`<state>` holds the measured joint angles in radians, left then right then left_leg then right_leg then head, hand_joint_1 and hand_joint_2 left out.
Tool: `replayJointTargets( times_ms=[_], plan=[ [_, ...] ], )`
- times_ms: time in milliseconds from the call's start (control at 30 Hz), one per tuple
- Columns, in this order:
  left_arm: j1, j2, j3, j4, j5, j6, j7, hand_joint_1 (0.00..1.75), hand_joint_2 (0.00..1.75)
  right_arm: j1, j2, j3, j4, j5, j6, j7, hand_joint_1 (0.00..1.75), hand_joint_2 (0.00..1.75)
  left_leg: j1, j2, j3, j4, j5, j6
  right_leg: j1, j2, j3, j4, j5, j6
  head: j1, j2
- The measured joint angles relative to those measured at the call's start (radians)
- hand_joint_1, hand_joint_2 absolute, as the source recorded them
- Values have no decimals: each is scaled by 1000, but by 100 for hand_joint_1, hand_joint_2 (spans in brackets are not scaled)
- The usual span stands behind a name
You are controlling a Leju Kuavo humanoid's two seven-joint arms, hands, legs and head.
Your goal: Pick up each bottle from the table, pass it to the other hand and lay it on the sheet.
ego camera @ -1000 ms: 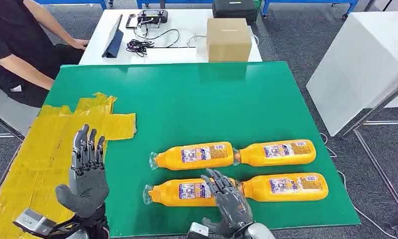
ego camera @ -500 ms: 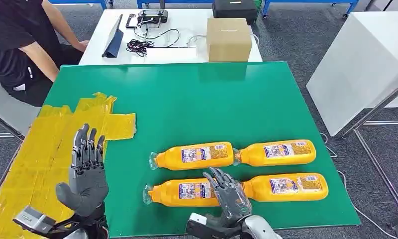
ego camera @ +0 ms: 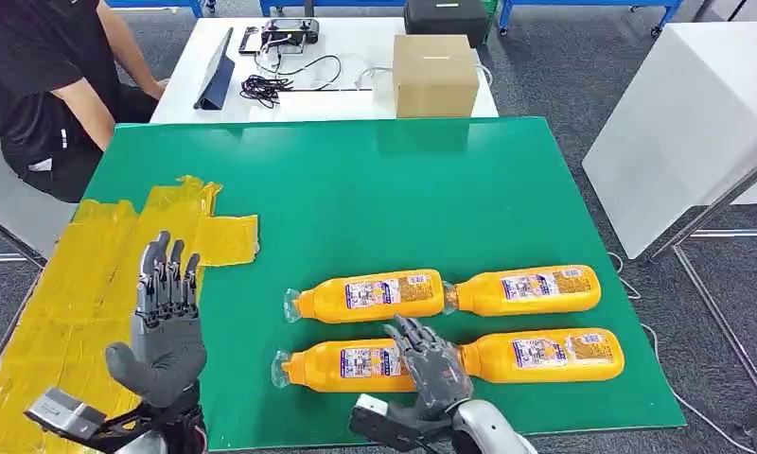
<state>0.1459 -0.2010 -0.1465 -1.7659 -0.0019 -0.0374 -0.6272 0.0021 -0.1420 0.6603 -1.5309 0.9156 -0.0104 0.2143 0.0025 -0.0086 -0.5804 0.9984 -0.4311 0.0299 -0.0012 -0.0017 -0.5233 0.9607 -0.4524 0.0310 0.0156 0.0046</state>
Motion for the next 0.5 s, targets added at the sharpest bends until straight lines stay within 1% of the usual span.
replayJointTargets(
  times_ms=[67, 100, 133, 167, 200, 267, 500],
  plan=[
    [-11, 0, -5, 0, 4, 2, 17, 0, 0, -27, 15, 1, 24, -8, 35, 17, 0, 175, 0, 0, 0, 0, 0, 0, 0, 0, 0, 0, 0, 0, 0, 0],
    [-15, 0, -6, 0, 8, 3, 21, 0, 0, -39, 20, 3, 37, -11, 49, 23, 35, 175, 0, 0, 0, 0, 0, 0, 0, 0, 0, 0, 0, 0, 0, 0],
    [-17, 0, -6, 0, 11, 4, 24, 0, 0, -50, 24, 6, 50, -17, 65, 28, 143, 175, 0, 0, 0, 0, 0, 0, 0, 0, 0, 0, 0, 0, 0, 0],
    [-20, 0, -7, 0, 15, 4, 27, 0, 0, -63, 26, 11, 64, -23, 84, 33, 162, 175, 0, 0, 0, 0, 0, 0, 0, 0, 0, 0, 0, 0, 0, 0],
    [-24, 0, -8, 0, 19, 4, 29, 0, 0, -79, 26, 20, 79, -29, 107, 36, 169, 175, 0, 0, 0, 0, 0, 0, 0, 0, 0, 0, 0, 0, 0, 0],
    [-34, 1, -11, 0, 25, 4, 32, 0, 0, -113, 25, 40, 106, -51, 145, 37, 175, 175, 0, 0, 1, 0, 0, 0, 0, 0, 1, 0, 0, 0, 0, 0],
    [-52, 5, -19, 4, 34, 7, 35, 0, 0, -188, 15, 93, 174, -84, 184, 34, 175, 175, 0, 2, 6, 0, -1, 0, 0, 1, 2, 0, 0, 0, 0, 0]
  ],
)
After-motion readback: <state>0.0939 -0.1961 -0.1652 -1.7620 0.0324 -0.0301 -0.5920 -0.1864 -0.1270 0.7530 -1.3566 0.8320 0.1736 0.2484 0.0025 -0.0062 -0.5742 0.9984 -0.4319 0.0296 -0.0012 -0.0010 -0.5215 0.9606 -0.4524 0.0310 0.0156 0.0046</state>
